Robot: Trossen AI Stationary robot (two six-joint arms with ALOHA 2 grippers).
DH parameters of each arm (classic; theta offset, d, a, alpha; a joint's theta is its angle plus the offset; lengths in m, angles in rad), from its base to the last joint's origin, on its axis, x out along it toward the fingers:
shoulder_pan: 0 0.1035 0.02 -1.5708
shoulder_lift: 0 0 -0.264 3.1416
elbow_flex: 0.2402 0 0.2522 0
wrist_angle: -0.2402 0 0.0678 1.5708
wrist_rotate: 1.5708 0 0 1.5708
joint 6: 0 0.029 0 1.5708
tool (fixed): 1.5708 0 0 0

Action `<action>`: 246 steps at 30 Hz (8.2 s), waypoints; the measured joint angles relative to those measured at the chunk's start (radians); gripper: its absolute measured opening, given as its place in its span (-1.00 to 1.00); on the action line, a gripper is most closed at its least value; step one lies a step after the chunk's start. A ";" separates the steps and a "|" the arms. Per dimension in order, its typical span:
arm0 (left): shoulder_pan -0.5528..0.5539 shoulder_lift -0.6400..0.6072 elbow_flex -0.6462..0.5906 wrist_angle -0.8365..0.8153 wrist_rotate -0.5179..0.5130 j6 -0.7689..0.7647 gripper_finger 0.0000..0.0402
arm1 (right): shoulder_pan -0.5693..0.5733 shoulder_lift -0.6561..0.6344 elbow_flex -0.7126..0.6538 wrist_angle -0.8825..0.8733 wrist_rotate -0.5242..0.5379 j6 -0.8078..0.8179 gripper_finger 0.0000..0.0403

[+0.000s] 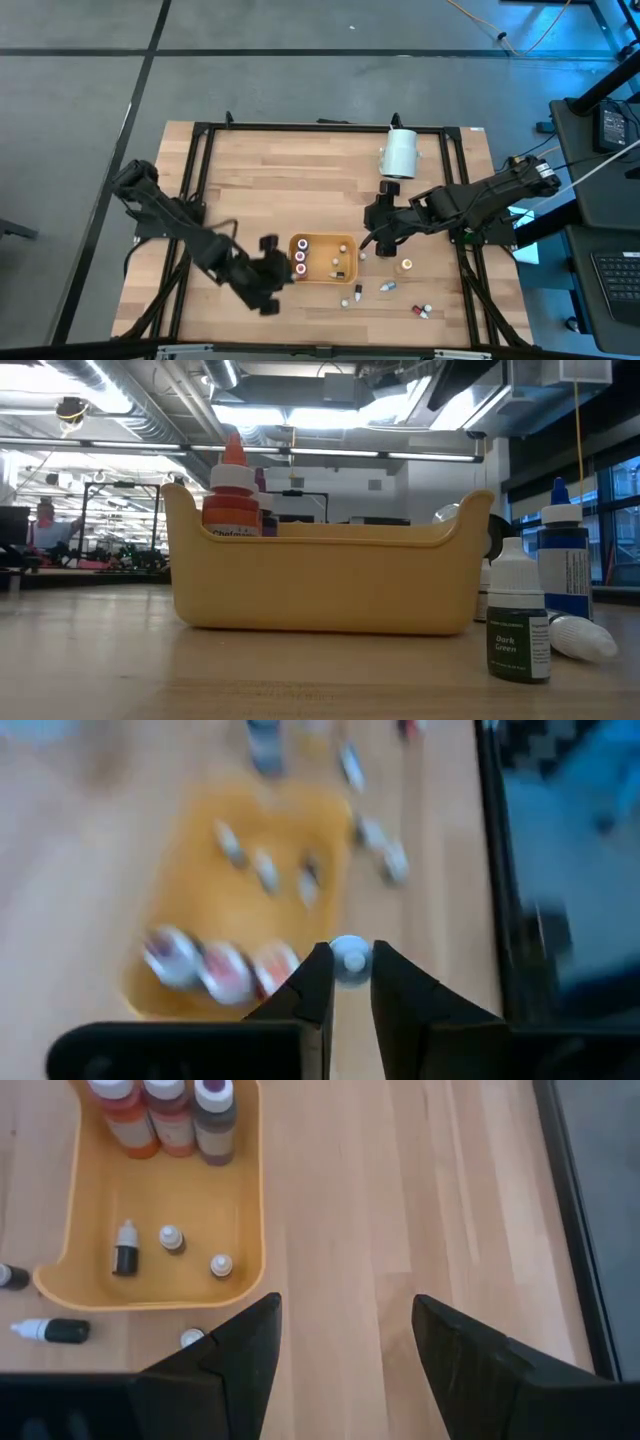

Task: Pick & Place food coloring
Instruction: Put the left small red food coloring bottle in the yellow bin, then put the large blue food coloring bottle in the yellow bin, then put the small brown food coloring bottle in the yellow bin

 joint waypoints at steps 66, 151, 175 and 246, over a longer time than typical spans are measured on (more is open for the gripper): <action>0.424 0.391 0.184 0.136 0.306 0.406 -0.65 | 0.107 -0.124 -0.364 0.063 -0.256 0.355 0.13; 0.177 -0.296 -0.281 0.223 -0.027 0.015 -0.71 | -0.120 0.561 0.275 0.254 -0.351 -0.071 -0.30; 0.177 -0.296 -0.281 0.222 -0.042 0.015 -0.71 | -0.119 0.550 0.286 0.228 -0.319 -0.114 -0.26; 0.178 -0.296 -0.281 0.222 -0.126 0.042 -0.71 | 0.077 0.156 -0.589 0.787 -0.216 0.070 -0.74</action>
